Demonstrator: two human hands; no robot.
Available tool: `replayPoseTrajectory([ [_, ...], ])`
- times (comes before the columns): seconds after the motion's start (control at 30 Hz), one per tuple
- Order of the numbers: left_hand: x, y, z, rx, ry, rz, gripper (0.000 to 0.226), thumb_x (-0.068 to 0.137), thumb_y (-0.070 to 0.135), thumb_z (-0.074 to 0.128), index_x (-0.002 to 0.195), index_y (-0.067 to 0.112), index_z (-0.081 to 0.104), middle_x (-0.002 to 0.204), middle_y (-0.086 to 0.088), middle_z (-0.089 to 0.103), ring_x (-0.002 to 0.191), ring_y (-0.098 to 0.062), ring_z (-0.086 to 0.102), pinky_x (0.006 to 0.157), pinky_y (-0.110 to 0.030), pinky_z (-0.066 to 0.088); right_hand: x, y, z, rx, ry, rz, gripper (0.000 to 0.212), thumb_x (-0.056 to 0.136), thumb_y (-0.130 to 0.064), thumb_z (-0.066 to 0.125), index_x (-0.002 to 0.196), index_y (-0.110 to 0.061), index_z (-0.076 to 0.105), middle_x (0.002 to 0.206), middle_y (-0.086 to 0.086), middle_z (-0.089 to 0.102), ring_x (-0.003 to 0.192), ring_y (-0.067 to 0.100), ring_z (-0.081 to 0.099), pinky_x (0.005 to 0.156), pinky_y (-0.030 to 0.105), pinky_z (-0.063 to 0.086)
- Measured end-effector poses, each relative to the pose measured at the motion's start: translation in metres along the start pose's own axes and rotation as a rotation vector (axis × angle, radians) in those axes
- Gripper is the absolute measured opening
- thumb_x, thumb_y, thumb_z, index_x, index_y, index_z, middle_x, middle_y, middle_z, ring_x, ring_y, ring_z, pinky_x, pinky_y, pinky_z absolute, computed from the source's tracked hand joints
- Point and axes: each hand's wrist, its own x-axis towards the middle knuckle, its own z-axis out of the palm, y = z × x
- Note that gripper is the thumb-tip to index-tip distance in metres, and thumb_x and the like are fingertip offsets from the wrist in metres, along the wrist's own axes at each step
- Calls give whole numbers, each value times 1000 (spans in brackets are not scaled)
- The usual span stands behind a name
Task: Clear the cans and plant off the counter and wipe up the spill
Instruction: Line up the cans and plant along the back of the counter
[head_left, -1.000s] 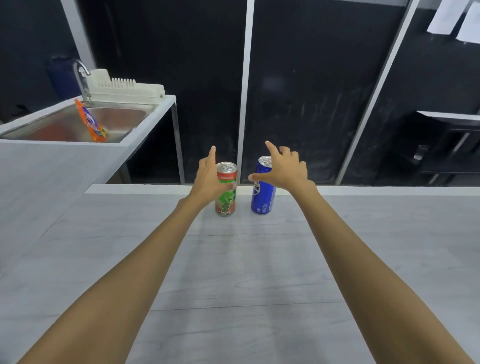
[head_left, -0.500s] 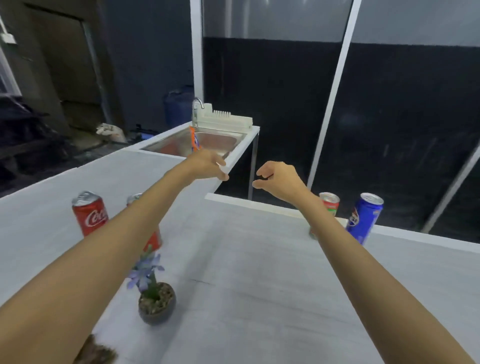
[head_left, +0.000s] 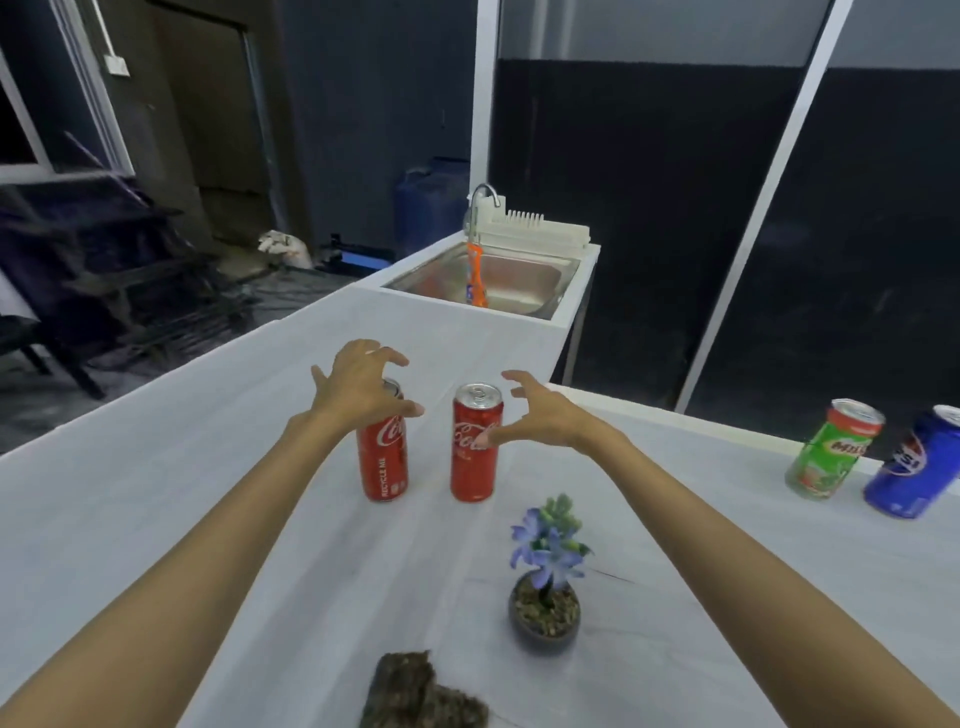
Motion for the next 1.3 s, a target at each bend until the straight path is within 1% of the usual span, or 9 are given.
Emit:
replayPoseTrajectory([
  [0.07,2,-15,2,-105,-26,-11,69,60,35,83,121,23,53,140,-10,40,131,-25,36,105,-45,33,9,1,8,36,-14,16,92,72,-32,78,144,-26,22,150,6,35,128,25,45,99,37,43],
  [0.13,2,-24,4,-215,-63,-21,71,58,27,84,121,19,53,129,-11,49,118,-27,48,94,-36,43,14,1,15,75,-22,26,82,75,-30,76,141,-24,28,147,4,39,125,24,46,93,38,48],
  [0.27,-3,-31,13,-396,-162,-29,69,64,7,79,121,19,44,121,-9,54,105,-25,52,80,-32,46,17,4,24,138,-20,22,73,77,-27,74,138,-23,34,144,5,43,124,26,48,91,44,51],
  [0.43,-2,-25,20,-440,-102,20,64,65,-1,74,119,16,44,121,-14,55,101,-25,50,83,-34,46,13,7,30,131,136,-23,61,77,-24,74,129,-16,42,131,8,54,107,21,54,81,41,55],
  [0.53,1,-12,25,-450,-102,40,63,66,-1,74,119,16,44,122,-15,54,106,-28,51,84,-36,47,2,13,22,165,245,-23,59,76,-22,75,126,-12,45,128,10,56,111,25,56,79,34,52],
  [0.7,13,36,36,-487,-176,111,60,68,-2,73,115,20,41,127,-14,51,109,-26,50,81,-33,45,-24,32,-30,165,439,25,61,77,-22,74,127,-9,43,127,12,56,102,21,54,72,36,54],
  [0.9,25,131,58,-540,-271,202,67,72,1,72,127,17,38,131,-14,48,117,-32,49,91,-41,46,-57,80,-92,115,672,139,61,75,-27,76,125,-9,45,127,13,57,113,30,57,91,50,52],
  [1.17,49,240,117,-558,-399,316,64,75,4,70,127,16,36,130,-14,46,109,-26,48,92,-42,47,-69,156,-141,65,777,304,63,76,-33,74,126,-9,45,132,12,56,117,30,57,95,44,49],
  [1.3,63,265,147,-486,-397,309,64,76,4,70,128,14,34,132,-15,45,118,-31,47,95,-42,45,-59,178,-148,75,763,318,63,77,-33,73,128,-9,44,133,11,56,118,28,57,94,41,49],
])
